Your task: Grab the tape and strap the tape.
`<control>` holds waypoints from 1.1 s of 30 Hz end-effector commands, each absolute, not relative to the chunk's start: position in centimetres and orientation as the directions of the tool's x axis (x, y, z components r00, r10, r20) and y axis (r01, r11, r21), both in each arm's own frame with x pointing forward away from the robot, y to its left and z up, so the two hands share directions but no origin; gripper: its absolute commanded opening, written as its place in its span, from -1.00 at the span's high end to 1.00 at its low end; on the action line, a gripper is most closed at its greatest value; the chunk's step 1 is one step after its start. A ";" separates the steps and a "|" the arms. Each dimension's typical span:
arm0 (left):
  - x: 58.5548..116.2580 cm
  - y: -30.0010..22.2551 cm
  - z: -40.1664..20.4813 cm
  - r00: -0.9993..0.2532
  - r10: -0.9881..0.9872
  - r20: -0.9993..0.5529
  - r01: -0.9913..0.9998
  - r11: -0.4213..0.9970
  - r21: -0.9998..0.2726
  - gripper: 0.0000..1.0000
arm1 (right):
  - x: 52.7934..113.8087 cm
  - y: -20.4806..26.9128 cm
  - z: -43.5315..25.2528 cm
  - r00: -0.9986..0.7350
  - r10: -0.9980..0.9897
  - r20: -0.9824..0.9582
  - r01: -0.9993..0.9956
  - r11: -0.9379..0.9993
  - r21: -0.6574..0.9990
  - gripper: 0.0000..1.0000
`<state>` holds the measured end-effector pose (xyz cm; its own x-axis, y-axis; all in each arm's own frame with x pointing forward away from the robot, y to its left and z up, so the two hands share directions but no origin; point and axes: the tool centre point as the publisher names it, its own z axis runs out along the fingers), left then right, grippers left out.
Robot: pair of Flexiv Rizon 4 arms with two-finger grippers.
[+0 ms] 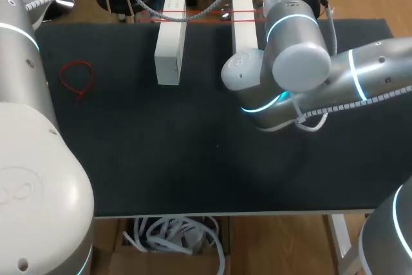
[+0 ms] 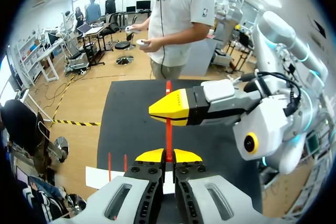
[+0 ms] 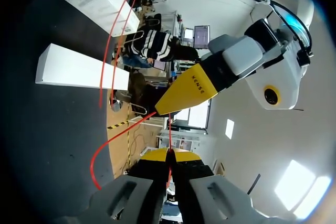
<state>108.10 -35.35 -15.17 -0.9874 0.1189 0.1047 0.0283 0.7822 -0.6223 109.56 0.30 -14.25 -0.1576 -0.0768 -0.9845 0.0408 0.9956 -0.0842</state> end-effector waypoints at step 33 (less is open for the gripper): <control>108.1 -35.4 -15.1 -0.987 0.119 0.107 0.028 0.785 -0.619 1.00 | 108.8 2.5 -14.0 -0.178 -0.076 -0.981 -0.061 0.996 -0.066 1.00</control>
<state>108.08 -35.36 -15.18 -0.9873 0.1193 0.1049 0.0284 0.7823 -0.6222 109.00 2.69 -14.49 -0.1643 -0.0728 -0.9837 -0.0539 0.9964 -0.0648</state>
